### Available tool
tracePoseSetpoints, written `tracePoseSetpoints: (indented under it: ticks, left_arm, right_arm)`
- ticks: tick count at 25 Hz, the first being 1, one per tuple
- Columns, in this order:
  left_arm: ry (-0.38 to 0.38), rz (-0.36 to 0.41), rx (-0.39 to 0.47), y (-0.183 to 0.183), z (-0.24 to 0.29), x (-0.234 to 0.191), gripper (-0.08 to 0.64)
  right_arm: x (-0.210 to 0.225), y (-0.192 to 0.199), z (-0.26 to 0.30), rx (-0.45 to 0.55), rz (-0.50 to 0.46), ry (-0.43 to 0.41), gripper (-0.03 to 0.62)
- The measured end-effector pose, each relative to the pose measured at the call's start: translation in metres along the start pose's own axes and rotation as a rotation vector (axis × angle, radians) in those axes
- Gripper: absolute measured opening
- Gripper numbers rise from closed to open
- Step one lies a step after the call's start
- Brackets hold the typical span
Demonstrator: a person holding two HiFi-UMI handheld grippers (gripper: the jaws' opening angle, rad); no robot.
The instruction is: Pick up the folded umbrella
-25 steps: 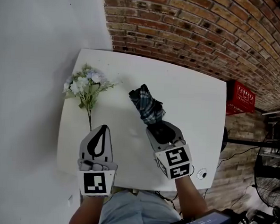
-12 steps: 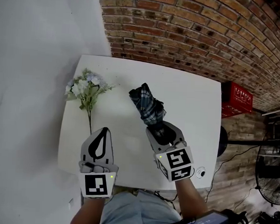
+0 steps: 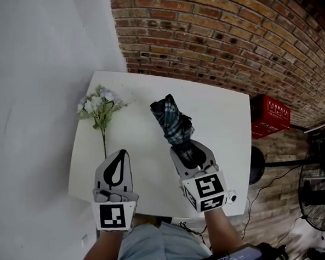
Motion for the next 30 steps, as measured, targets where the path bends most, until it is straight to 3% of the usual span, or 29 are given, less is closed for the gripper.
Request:
tracePoseSetpoints:
  ticks: [19, 30]
  left_arm:
    - [0.036, 0.094, 0.135, -0.053, -0.028, 0.032, 0.008]
    - [0.025, 0.095, 0.211, -0.090, -0.051, 0.054, 0.008]
  right_arm:
    - [0.000, -0.058, -0.069, 0.179, -0.047, 0.073, 0.187]
    - [-0.008, -0.089, -0.115, 0.274, -0.084, 0.092, 0.188]
Point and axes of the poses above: the fingertips, and each gripper's own axes: z forward along the fingers, x to its right, y out of its underside, the point moved 4 cm from there along -z, backward along the fingers, and after that the axes turned 15 degrees about x, right-handed, at the moved point
